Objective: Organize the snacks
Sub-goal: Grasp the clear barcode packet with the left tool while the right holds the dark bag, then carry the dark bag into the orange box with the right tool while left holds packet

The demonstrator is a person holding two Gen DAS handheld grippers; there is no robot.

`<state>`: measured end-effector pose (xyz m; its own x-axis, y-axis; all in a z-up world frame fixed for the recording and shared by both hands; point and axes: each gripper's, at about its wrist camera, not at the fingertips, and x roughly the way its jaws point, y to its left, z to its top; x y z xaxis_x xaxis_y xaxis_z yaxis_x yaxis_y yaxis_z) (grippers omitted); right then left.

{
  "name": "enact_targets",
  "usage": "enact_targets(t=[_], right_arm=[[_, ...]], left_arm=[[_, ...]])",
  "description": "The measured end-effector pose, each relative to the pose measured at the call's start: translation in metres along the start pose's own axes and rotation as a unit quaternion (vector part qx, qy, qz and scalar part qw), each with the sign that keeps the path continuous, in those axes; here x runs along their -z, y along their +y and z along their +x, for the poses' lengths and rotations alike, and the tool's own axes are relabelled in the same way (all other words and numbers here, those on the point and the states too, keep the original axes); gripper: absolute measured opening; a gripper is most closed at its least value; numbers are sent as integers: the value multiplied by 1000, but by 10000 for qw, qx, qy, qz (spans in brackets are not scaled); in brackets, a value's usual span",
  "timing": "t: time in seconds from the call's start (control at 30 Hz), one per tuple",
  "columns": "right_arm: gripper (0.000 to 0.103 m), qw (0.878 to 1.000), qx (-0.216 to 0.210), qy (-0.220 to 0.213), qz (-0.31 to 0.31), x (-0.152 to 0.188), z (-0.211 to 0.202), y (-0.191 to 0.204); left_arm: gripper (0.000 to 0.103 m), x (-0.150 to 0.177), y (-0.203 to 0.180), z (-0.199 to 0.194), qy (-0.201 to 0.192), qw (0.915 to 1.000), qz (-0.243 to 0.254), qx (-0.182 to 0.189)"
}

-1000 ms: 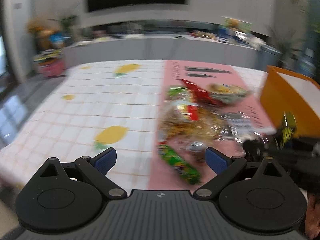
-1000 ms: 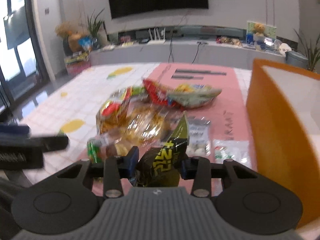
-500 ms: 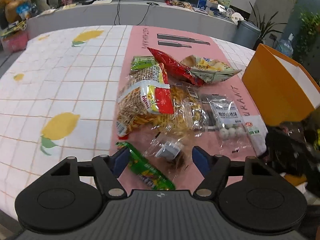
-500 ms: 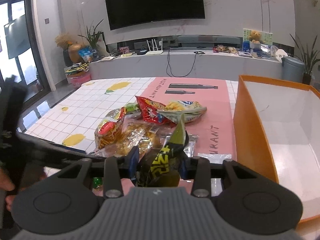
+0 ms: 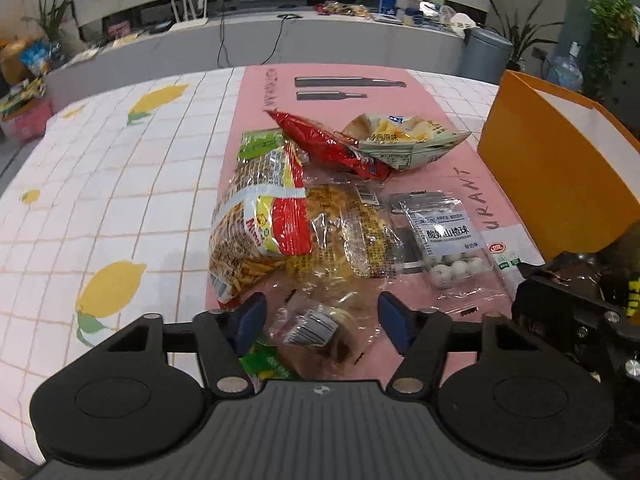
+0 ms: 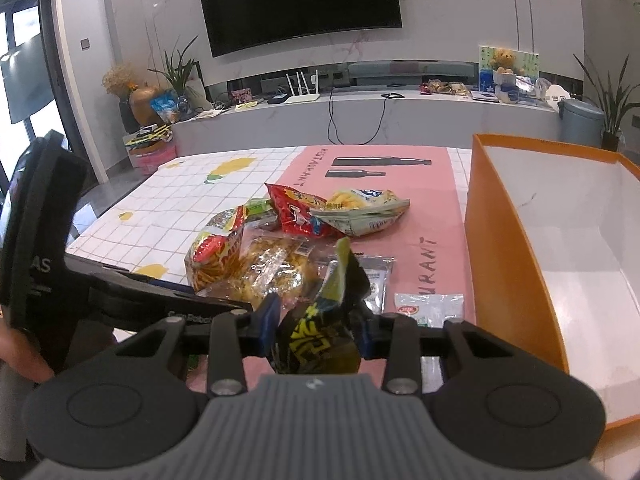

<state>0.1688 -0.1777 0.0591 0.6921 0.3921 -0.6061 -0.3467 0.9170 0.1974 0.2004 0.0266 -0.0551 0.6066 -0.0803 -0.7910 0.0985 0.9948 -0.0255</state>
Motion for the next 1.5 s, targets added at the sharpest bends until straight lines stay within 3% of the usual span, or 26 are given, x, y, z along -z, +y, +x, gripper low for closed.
enact_targets(t=[0.13,0.17,0.2,0.23,0.43,0.57,0.7,0.73,1.0,1.07,1.13,1.27,1.33,1.5], right_arm=[[35,10000,9,33,35,2,1,-1],[32,10000,10,29,36,2,1,-1],[23,10000,-2,20,44,1,1,-1],[22,10000,-16,16,66,1,1,-2],[21,9996,4,208,188,2,8,-6],[21,9994,50,316,151,6,13,-3],[21,9994,107,331,90,7,15,-2],[21,9993,110,347,99,8,16,-2],[22,9993,185,335,48,8,14,-2],[35,9992,214,322,29,7,13,-2],[56,9993,271,272,47,7,11,-2],[71,9994,225,224,126,7,7,-6],[86,9993,219,215,205,8,5,-9],[97,9989,109,448,111,14,11,-5]], left_arm=[[60,-1,0,3,20,9999,-29,154],[59,-1,-1,4,10,9999,-16,156],[59,0,-2,4,-11,9999,-1,131],[59,0,-3,5,-11,9999,8,105],[71,5,-11,13,84,9999,108,-36],[58,7,-9,19,185,9998,-35,112],[52,7,-7,19,206,9995,-181,182],[43,8,-7,18,196,9994,-175,211],[43,10,-15,13,122,9998,35,138],[43,10,-14,12,116,9998,6,176],[43,9,-13,8,95,9997,-19,218],[43,10,-11,1,41,9995,-20,302],[43,11,-9,-2,23,9996,-37,297],[43,11,0,-11,-59,9993,-181,326]])
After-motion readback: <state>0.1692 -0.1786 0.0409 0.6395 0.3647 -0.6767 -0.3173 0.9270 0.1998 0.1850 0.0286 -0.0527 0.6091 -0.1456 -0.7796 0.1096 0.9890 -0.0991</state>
